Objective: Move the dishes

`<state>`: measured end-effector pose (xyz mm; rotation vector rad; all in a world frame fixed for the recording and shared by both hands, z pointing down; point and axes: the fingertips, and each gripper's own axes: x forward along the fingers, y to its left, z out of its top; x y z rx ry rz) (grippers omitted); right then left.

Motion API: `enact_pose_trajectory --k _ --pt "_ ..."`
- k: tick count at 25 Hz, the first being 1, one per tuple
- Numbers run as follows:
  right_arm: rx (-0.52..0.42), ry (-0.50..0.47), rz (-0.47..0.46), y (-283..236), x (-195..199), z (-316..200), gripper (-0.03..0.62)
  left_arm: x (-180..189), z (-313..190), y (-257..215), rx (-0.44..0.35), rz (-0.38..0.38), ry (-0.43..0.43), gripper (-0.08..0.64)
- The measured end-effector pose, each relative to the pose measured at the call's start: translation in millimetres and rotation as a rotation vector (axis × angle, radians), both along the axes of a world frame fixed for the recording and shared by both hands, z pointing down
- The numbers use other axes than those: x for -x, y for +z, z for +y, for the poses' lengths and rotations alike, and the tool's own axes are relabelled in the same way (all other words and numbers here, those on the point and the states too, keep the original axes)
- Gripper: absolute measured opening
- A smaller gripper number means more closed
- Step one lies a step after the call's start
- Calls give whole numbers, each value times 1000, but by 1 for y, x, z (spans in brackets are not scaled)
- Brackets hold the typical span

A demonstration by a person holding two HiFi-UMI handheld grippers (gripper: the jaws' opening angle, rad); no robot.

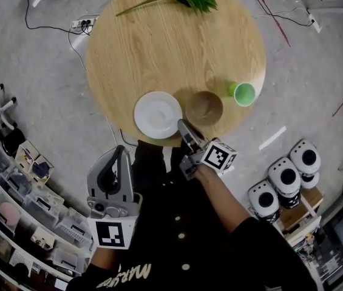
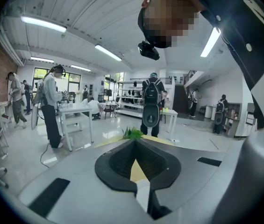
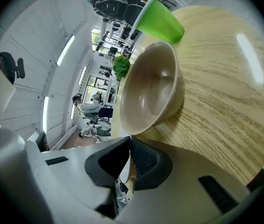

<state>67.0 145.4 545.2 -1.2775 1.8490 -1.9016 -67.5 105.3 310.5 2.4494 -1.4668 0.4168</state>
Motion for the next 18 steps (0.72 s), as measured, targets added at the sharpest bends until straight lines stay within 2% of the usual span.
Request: enact_pose_trajectory --k 13,18 --pt "105 0 99 14 1 2 23 4 0 11 22 -4 -4 11" --pt "159 6 112 18 2 4 36 4 2 13 21 -2 -6 11"
